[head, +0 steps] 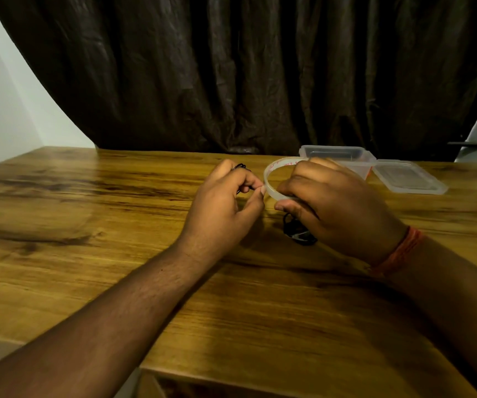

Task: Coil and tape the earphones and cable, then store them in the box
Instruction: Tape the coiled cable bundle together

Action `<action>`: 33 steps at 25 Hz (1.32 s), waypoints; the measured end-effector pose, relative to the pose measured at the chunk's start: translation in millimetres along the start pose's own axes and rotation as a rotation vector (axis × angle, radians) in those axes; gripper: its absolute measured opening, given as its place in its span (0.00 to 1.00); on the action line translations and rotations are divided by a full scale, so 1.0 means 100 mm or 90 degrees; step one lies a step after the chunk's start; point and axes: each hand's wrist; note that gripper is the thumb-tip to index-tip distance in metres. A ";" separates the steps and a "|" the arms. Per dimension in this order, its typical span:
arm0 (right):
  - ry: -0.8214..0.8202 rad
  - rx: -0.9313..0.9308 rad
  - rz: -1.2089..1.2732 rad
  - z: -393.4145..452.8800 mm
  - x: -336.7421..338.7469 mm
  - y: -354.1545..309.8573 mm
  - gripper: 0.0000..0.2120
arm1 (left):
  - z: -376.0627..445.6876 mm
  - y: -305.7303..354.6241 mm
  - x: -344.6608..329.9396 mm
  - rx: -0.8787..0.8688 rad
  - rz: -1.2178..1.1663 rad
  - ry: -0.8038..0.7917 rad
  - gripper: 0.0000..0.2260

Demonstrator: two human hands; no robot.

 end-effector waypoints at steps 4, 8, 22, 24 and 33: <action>-0.019 -0.011 0.011 0.00 0.00 0.01 0.14 | 0.01 0.03 -0.01 0.020 0.037 -0.004 0.10; -0.020 -0.027 0.043 -0.01 0.01 0.04 0.14 | 0.02 0.03 0.03 0.054 0.055 -0.002 0.11; -0.009 -0.021 0.104 -0.05 0.04 0.13 0.15 | -0.01 -0.06 0.05 0.096 -0.063 -0.058 0.15; -0.020 -0.017 0.093 -0.04 0.04 0.11 0.15 | -0.01 -0.05 0.02 0.083 -0.046 -0.054 0.14; -0.023 -0.008 0.120 -0.05 0.01 0.13 0.15 | 0.01 -0.03 0.02 0.087 -0.102 -0.014 0.05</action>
Point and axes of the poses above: each hand's wrist, its own z-axis towards the middle knuckle, its own x-axis out of the back of the hand, y = z × x, and after that the axes turned 14 degrees about -z, right-handed
